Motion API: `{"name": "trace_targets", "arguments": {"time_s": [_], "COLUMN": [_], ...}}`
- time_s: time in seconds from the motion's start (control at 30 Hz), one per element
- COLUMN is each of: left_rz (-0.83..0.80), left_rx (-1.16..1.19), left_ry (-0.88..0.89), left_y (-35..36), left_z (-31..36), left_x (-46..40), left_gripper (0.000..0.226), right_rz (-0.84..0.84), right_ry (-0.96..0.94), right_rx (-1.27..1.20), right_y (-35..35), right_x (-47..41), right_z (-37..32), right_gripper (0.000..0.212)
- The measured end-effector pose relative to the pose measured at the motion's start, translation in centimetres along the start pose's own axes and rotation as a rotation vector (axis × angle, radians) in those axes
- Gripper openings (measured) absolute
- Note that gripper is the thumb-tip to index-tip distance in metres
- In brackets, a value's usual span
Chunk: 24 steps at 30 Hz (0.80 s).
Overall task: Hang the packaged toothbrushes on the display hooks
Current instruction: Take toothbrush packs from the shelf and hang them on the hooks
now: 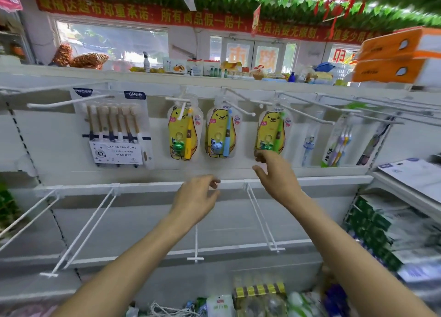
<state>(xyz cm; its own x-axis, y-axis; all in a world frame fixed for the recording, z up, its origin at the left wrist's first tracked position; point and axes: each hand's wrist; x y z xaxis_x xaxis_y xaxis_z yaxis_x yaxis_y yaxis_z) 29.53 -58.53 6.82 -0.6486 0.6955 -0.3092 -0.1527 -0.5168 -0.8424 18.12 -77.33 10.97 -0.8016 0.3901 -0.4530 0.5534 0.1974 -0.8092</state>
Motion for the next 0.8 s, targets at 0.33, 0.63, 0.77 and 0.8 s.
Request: {"name": "trace_targets", "arguments": {"time_s": [0.33,0.63,0.77,0.8], "left_rz": [0.079,0.035,-0.001,-0.005], "left_rx": [-0.166,-0.119,-0.117,-0.116], "left_ry": [0.373,0.554,0.565,0.566], "left_y": [3.8,9.4,13.2,14.2], "left_z": [8.1,20.7,27.3,28.9], "left_x": [2.4,3.6,3.8,3.9], "left_gripper": [0.053,0.058,0.060,0.059], "right_rz": [0.002,0.019,0.009,0.008], "right_ry": [-0.048,0.094,0.152,0.157], "right_rx": [0.353,0.459,0.488,0.494], "right_y": [-6.1,-13.8,-18.5,-19.7], "right_x": [11.7,20.8,25.0,25.9], "right_z": [4.3,12.9,18.1,19.6], "right_gripper": [0.040,0.049,0.053,0.053]}}
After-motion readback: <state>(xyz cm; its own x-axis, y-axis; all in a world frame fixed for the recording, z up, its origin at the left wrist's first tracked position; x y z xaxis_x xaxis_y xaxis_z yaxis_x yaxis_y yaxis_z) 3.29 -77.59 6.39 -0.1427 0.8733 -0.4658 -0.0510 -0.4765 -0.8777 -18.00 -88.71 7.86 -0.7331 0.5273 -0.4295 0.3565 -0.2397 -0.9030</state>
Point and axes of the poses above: each hand's wrist, its own x-axis away from the middle knuckle, its own y-axis out of the palm, z = x × y, and after that the axes turned 6 degrees about -z, right-handed
